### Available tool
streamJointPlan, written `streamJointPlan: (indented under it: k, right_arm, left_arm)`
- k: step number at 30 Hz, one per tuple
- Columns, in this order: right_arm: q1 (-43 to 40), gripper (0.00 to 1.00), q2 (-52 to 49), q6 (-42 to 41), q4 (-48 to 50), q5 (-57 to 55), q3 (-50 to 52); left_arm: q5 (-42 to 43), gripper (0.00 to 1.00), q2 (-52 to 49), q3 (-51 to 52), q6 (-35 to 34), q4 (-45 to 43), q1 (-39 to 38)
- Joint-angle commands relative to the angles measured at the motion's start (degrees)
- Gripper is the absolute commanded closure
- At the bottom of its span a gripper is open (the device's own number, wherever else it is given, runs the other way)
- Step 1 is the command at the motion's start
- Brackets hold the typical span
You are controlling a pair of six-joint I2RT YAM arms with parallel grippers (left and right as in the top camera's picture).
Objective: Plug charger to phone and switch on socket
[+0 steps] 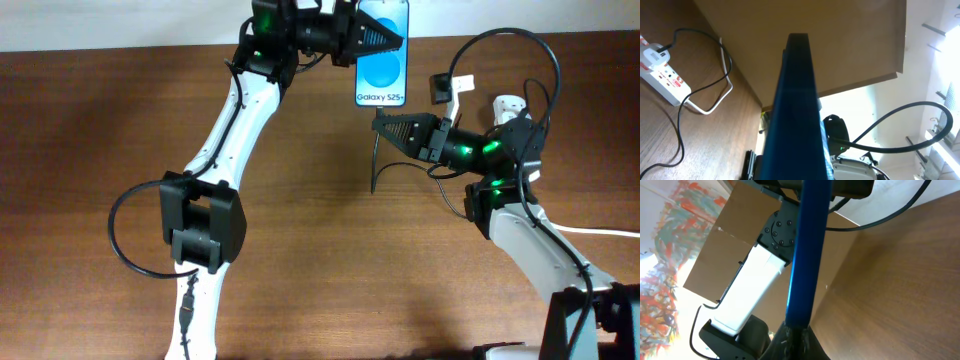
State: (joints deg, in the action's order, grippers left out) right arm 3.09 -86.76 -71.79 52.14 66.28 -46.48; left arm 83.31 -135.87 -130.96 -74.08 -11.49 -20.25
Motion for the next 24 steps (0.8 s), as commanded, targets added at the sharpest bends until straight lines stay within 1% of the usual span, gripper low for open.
streamJointPlan:
  k: [1,2,4,6,7,8,9,10,11,12,13,14,15,16,18,23,24]
  right_arm:
    - [-2.0,0.75,-1.0,1.5,-0.2,-5.4,-2.2]
    - [-2.0,0.64,-1.0,1.5,-1.3,-4.5,-2.2]
    - [-2.0,0.63,-1.0,1.5,-1.4,-1.9,-2.2]
    - [-2.0,0.62,-1.0,4.0,-1.4,2.3,-2.2]
    - [-2.0,0.59,-1.0,4.0,-1.4,3.9,-2.2]
    - [-2.3,0.55,-1.0,4.0,-1.9,4.1,-2.2]
    - [-3.1,0.52,-1.0,4.1,-4.2,3.6,-2.2]
    - [-4.0,0.52,-1.0,5.6,-6.9,3.6,-2.2]
    - [-5.3,0.52,-1.0,8.2,-11.2,3.6,-2.2]
    - [-6.6,0.52,-1.0,12.3,-17.3,2.9,-2.2]
    - [-7.0,0.52,-1.0,14.7,-21.0,2.0,-2.2]
    - [-7.3,0.51,-1.0,18.9,-26.3,0.1,-2.2]
    - [-7.3,0.51,-1.0,22.2,-29.9,-1.2,-2.2]
    - [-7.3,0.52,-1.0,25.0,-33.0,-2.2,-2.2]
    - [-7.3,0.51,-1.0,28.1,-36.8,-3.4,-2.2]
    - [-7.3,0.50,-1.0,30.1,-39.8,-4.0,-2.2]
    - [-7.3,0.49,-1.0,30.1,-39.8,-4.0,-2.2]
  left_arm:
    - [6.7,1.00,0.8,0.5,0.4,0.4,-1.2]
    - [6.4,1.00,0.8,0.5,0.4,0.4,-0.9]
    - [5.6,1.00,0.8,0.5,0.4,0.5,0.7]
    - [4.9,1.00,0.8,0.5,0.4,1.3,2.7]
    - [5.0,1.00,0.8,0.5,2.4,1.3,3.8]
    - [5.0,1.00,0.8,0.6,7.9,6.0,4.7]
    - [4.9,1.00,0.8,0.7,15.2,12.4,5.3]
    - [3.8,1.00,0.8,1.1,22.4,21.4,5.8]
    - [0.8,1.00,0.8,2.1,30.1,30.5,6.4]
    - [-7.5,1.00,0.8,4.0,37.7,40.9,6.9]
    - [-15.7,1.00,0.8,4.9,41.7,47.9,7.0]
    - [-27.0,1.00,0.8,5.3,47.9,55.1,6.7]
    - [-37.8,1.00,0.8,5.3,52.5,61.6,5.9]
    - [-43.3,1.00,0.8,5.3,54.7,64.9,5.6]
    - [-48.7,1.00,-0.2,5.3,57.3,68.3,5.4]
    - [-47.4,1.00,-8.0,5.3,57.1,68.8,5.4]
    - [-49.2,1.00,-8.4,5.3,57.0,68.8,5.4]
